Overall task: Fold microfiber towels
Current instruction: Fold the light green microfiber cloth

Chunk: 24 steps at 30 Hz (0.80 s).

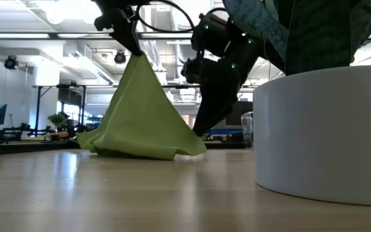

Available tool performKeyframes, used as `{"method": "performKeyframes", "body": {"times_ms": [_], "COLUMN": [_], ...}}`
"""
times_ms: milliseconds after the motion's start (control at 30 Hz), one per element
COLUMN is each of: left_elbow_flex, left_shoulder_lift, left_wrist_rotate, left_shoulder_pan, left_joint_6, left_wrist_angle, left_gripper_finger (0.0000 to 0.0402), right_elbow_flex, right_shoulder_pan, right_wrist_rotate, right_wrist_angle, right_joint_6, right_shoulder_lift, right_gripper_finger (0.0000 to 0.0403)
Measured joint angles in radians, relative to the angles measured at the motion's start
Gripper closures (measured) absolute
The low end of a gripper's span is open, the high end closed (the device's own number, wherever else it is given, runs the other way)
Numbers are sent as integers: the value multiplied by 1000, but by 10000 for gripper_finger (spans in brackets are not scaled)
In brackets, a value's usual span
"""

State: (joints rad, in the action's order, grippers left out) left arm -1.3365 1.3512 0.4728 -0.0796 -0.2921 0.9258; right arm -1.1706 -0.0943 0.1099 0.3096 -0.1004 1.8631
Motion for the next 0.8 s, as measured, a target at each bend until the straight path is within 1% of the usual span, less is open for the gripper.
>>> {"method": "performKeyframes", "body": {"times_ms": [100,267,333,433,500,567,700,800], "left_elbow_flex": [0,0,0,0,0,0,-4,-2], "left_shoulder_lift": [-8,-10,-10,-10,-10,-11,-11,-12], "left_wrist_rotate": [-1,-3,-3,-3,-3,-3,-4,-5], "left_shoulder_pan": [15,43,52,60,62,62,63,66], "left_joint_6": [21,24,25,26,27,26,24,25], "left_wrist_angle": [0,1,3,5,6,6,4,4], "left_gripper_finger": [401,401,401,401,401,401,401,401], "right_elbow_flex": [0,0,4,7,9,16,18,17], "right_shoulder_pan": [-23,-72,-85,-96,-96,-95,-106,-120], "right_wrist_rotate": [-56,-44,11,147,173,147,55,46], "right_wrist_angle": [-3,-7,-6,-9,-11,-50,-112,-112], "right_joint_6": [78,235,276,304,316,320,311,310], "right_shoulder_lift": [-4,-1,0,0,0,9,39,51], "right_gripper_finger": [193,193,193,196,198,201,207,211]}}
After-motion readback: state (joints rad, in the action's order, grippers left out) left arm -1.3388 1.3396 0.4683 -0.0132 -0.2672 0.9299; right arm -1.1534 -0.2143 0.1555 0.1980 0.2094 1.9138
